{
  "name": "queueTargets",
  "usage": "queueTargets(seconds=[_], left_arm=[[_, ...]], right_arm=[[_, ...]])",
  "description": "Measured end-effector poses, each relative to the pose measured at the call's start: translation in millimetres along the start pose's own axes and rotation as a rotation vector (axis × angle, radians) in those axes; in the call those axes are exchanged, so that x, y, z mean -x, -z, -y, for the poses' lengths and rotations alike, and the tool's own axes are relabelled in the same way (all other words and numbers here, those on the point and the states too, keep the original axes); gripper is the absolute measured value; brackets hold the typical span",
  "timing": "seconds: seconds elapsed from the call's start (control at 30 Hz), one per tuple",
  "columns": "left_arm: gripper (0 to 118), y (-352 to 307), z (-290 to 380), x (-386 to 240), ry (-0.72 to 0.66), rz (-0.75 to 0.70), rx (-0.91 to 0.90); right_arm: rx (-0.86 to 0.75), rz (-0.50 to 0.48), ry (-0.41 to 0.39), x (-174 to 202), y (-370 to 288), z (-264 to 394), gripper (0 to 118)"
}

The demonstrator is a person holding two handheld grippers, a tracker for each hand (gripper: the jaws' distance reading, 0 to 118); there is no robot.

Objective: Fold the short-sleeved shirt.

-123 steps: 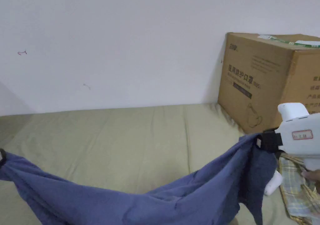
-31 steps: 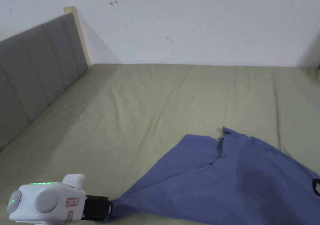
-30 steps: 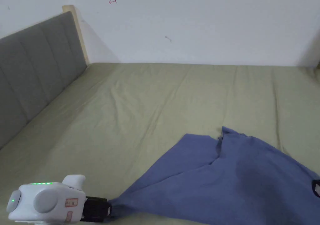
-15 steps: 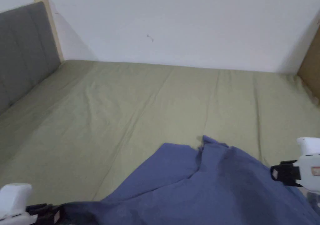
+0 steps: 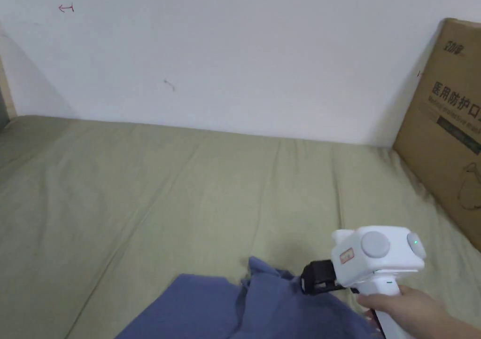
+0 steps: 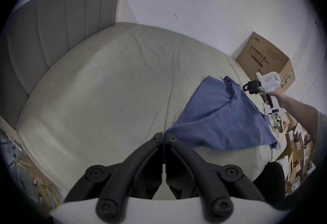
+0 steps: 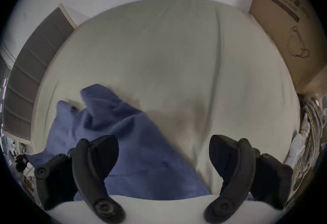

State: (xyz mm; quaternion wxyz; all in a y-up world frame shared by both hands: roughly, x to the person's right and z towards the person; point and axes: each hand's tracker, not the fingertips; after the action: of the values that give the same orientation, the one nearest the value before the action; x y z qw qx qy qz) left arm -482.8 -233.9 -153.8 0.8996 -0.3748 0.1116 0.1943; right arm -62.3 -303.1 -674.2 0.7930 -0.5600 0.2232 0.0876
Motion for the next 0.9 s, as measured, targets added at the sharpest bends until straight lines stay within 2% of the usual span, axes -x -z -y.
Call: queueTargets(seconds=[0.1,0.13,0.17,0.2,0.23,0.27,0.3,0.37,0.4,0.47,0.53,0.67,0.9], left_arm=[[1,5.9,-1.1,-0.4,0.004,-0.021,0.017],[1,8.7,-2.2,0.1,0.003,-0.026,0.026],[1,10.9,-2.9,0.4,0.001,-0.028,0.033],[1,12.6,-2.9,0.0,0.001,-0.032,0.036],[1,13.5,-2.9,-0.4,0.001,-0.035,0.037],[1,14.2,-3.2,-0.7,0.001,-0.036,0.040],[1,14.2,-3.5,-1.6,0.002,-0.040,0.042],[1,11.6,-2.4,-2.6,0.003,-0.051,0.042],[1,8.0,-2.7,-3.7,0.003,-0.050,0.037],[1,-0.8,-4.8,-6.6,0.003,-0.037,0.017],[1,-10.3,-7.9,-10.6,0.012,-0.025,-0.008],[1,-27.4,-25.9,-22.8,0.039,-0.001,-0.074],[1,-62.0,-112.4,-65.7,0.172,0.065,-0.206]], right_arm=[[0.067,0.014,-0.029,-6.0,20.2,-4.3,105],[0.108,0.006,-0.045,-2.7,23.6,-2.3,101],[0.109,0.021,-0.073,-1.2,25.0,-1.3,92],[0.081,0.046,-0.110,1.6,21.7,0.0,80],[0.061,0.022,-0.123,3.2,15.7,-0.2,64],[0.052,0.037,-0.131,9.2,9.1,0.7,27],[0.040,0.047,-0.143,9.2,3.3,1.3,2],[0.014,0.030,-0.138,5.3,-12.6,5.2,2],[-0.036,0.004,-0.110,6.1,-28.6,8.2,2],[-0.110,-0.084,-0.072,-3.3,-60.0,16.9,2],[-0.192,-0.074,-0.062,-5.0,-97.7,30.5,2],[-0.321,-0.026,-0.094,-9.9,-177.7,58.0,2],[-0.526,0.029,-0.032,-26.2,-325.4,90.2,2]])
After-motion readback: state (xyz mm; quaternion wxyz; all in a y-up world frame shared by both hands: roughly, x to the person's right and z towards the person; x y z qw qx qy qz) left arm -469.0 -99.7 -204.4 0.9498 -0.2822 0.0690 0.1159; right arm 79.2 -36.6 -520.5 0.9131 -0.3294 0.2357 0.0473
